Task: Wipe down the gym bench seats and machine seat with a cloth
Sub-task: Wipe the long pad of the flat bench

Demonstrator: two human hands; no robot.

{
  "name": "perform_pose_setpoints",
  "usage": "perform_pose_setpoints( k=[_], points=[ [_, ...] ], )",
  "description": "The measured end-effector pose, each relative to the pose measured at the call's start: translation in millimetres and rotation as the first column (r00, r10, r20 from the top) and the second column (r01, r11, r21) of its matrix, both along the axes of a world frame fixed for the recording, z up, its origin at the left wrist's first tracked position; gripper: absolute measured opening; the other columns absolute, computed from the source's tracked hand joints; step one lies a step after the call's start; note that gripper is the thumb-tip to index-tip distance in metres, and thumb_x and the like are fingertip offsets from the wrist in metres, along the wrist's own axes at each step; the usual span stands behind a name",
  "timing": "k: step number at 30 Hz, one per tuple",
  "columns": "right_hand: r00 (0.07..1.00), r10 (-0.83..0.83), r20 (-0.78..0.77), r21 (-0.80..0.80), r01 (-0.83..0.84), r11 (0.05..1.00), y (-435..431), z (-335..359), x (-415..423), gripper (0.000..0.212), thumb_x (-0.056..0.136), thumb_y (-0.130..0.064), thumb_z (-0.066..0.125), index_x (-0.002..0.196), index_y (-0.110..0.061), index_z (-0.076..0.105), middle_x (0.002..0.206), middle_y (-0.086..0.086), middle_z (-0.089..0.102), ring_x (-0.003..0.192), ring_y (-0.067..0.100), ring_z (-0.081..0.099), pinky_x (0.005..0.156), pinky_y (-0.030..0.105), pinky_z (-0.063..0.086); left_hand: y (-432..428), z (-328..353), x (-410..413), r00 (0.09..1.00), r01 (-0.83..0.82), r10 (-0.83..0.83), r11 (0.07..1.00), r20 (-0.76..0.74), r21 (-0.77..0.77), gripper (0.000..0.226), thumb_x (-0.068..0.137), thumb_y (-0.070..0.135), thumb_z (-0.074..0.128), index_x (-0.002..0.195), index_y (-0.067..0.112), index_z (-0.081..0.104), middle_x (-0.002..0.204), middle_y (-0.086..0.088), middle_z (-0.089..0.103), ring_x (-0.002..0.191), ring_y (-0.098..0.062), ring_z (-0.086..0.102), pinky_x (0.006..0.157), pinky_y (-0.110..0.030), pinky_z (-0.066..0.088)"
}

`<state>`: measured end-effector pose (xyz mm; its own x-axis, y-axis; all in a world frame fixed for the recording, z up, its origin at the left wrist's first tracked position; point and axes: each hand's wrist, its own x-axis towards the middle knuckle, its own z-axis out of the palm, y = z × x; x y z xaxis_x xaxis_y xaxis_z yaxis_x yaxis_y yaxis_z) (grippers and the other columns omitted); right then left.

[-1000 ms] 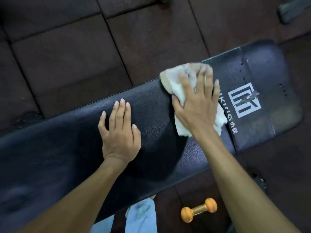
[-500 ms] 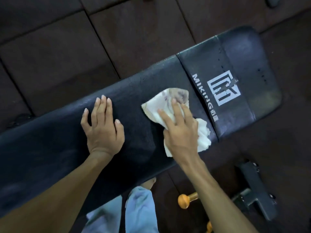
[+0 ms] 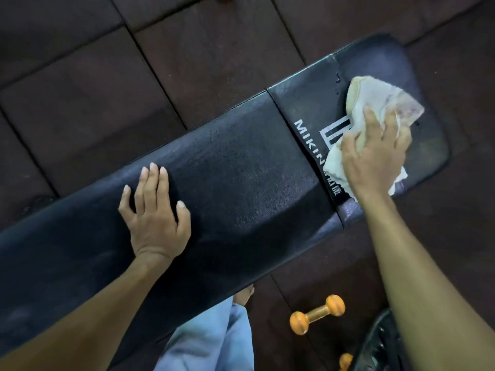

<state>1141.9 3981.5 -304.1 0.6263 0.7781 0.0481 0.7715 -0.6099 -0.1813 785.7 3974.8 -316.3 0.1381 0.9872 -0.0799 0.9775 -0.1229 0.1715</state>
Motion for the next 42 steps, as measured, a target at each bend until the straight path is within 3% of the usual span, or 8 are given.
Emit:
perform_pose_setpoints(
  k=[9,13,17,24,28,32,37,42],
  points=[
    [0.986,0.169,-0.004,0.057,-0.169,0.984,-51.0,5.1,-42.8,0.046,0.08,-0.024,0.056,0.124,-0.015,0.058,0.139,0.017,0.05,0.123,0.039,0.045,0.103,0.044,0.035,18.9,25.0,42.6,0.959,-0.145,0.138,0.989,0.248,0.007,0.046,0.085,0.027,0.046,0.126,0.008,0.054,0.135,-0.009,0.054,0.128,-0.024,0.045,0.112,-0.047,0.023],
    [0.988,-0.048,-0.145,-0.124,0.03,0.992,-25.6,12.5,-23.7,0.074,0.083,-0.047,0.06,0.148,-0.027,0.03,0.158,0.007,0.022,0.142,0.029,0.02,0.112,0.045,0.024,71.4,32.8,116.1,0.894,0.106,-0.14,0.989,0.425,0.103,0.036,0.086,0.019,0.052,0.12,0.011,0.06,0.129,-0.006,0.058,0.122,-0.023,0.05,0.11,-0.044,0.03],
    [0.98,-0.106,-0.17,-0.093,0.091,0.991,62.9,10.4,-16.5,0.067,0.091,-0.061,0.043,0.149,-0.03,0.03,0.16,0.008,0.017,0.146,0.031,0.011,0.114,0.049,0.021,117.0,8.8,160.5,0.94,0.204,-0.181,0.978,0.29,-0.052,0.047,0.096,0.027,0.043,0.139,0.01,0.043,0.148,-0.007,0.041,0.139,-0.022,0.033,0.114,-0.039,0.022],
    [0.878,0.475,-0.054,-0.059,-0.478,0.876,44.1,-7.8,-15.3,0.051,0.082,-0.038,0.055,0.132,-0.031,0.055,0.152,0.007,0.038,0.139,0.033,0.035,0.098,0.044,0.039,117.9,-6.1,161.5,0.95,0.272,-0.269,0.962,0.158,0.004,0.049,0.095,0.031,0.035,0.139,0.01,0.043,0.138,-0.006,0.051,0.125,-0.022,0.048,0.101,-0.039,0.035],
    [1.0,0.019,-0.018,-0.108,-0.02,0.994,-6.0,-1.6,39.3,0.051,0.09,-0.042,0.041,0.138,-0.026,0.05,0.154,0.011,0.032,0.141,0.034,0.028,0.111,0.047,0.029,118.4,-5.5,163.2,0.946,0.268,-0.265,0.963,0.187,0.009,0.05,0.093,0.029,0.036,0.138,0.009,0.044,0.136,-0.006,0.053,0.122,-0.022,0.049,0.099,-0.039,0.035],
    [0.81,-0.571,-0.132,-0.075,0.567,0.82,51.3,6.5,87.5,0.046,0.099,-0.041,0.037,0.142,-0.027,0.043,0.156,0.007,0.027,0.142,0.031,0.02,0.11,0.046,0.026,119.4,-7.1,162.5,0.948,0.269,-0.266,0.963,0.172,0.008,0.051,0.092,0.028,0.036,0.138,0.008,0.045,0.134,-0.008,0.054,0.12,-0.023,0.051,0.098,-0.039,0.035],
    [0.994,-0.073,-0.084,-0.057,0.069,0.996,130.4,-1.9,54.0,0.044,0.095,-0.039,0.042,0.138,-0.029,0.048,0.154,0.007,0.032,0.142,0.029,0.024,0.106,0.042,0.029,119.7,-4.0,163.1,0.951,0.273,-0.267,0.962,0.158,-0.017,0.052,0.092,0.03,0.035,0.139,0.008,0.043,0.135,-0.009,0.053,0.12,-0.025,0.05,0.098,-0.041,0.035],
    [0.962,0.265,-0.062,-0.094,-0.27,0.958,47.0,-5.8,31.7,0.047,0.087,-0.034,0.052,0.134,-0.028,0.053,0.153,0.006,0.036,0.142,0.031,0.029,0.103,0.043,0.035,118.8,-4.0,165.4,0.952,0.276,-0.269,0.961,0.148,-0.027,0.052,0.091,0.029,0.035,0.138,0.008,0.043,0.134,-0.009,0.053,0.117,-0.026,0.051,0.096,-0.042,0.036]
  ],
)
